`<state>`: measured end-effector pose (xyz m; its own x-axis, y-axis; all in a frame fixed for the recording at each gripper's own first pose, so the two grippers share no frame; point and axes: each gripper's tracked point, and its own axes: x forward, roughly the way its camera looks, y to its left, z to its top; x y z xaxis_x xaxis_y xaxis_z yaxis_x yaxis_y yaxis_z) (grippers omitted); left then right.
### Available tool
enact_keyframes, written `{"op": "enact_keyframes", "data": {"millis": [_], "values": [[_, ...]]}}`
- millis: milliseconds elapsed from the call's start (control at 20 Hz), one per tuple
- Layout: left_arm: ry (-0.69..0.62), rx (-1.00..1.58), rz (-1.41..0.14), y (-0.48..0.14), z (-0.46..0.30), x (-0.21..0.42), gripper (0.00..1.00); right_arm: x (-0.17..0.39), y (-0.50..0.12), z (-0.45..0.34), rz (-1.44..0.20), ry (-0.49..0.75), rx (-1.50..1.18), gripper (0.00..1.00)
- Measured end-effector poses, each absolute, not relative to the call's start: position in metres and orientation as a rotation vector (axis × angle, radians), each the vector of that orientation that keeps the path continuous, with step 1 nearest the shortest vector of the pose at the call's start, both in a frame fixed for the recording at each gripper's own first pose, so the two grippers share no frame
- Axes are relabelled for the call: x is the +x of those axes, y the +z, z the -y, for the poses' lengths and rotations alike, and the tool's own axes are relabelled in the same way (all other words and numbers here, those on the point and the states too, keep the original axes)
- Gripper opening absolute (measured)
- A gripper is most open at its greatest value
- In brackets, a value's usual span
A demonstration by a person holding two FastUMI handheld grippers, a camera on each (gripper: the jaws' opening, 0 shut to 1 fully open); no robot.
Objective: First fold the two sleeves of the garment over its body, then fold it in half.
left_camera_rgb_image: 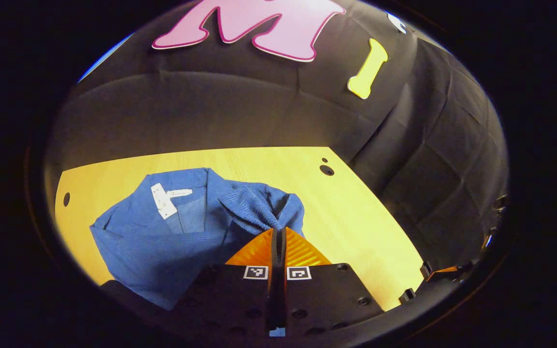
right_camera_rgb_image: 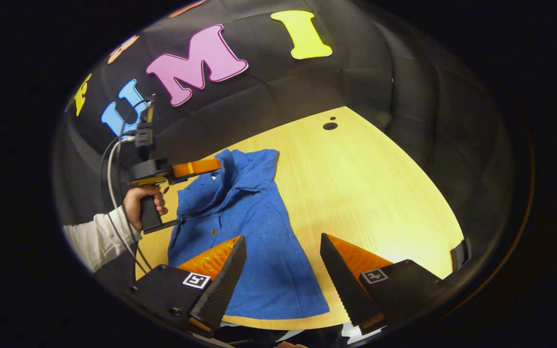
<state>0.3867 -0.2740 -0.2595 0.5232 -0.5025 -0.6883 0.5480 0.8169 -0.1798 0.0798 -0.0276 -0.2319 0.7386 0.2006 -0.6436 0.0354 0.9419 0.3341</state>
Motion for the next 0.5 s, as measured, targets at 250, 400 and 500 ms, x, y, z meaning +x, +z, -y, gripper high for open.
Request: {"op": "enact_keyframes", "data": {"millis": [250, 400, 500], "values": [[-0.891, -0.173, -0.888, -0.233, 0.312, 0.341, 0.59, 0.083, -0.254, 0.033, -0.814, 0.102, 0.338, 0.98], [-0.734, -0.001, -0.846, -0.232, 0.270, 0.339, 0.85, 0.082, -0.261, 0.026, -0.841, 0.107, 0.331, 0.98], [-0.655, 0.081, -0.851, -0.227, 0.225, 0.318, 0.85, 0.078, -0.267, 0.017, -0.865, 0.112, 0.328, 0.98]]}}
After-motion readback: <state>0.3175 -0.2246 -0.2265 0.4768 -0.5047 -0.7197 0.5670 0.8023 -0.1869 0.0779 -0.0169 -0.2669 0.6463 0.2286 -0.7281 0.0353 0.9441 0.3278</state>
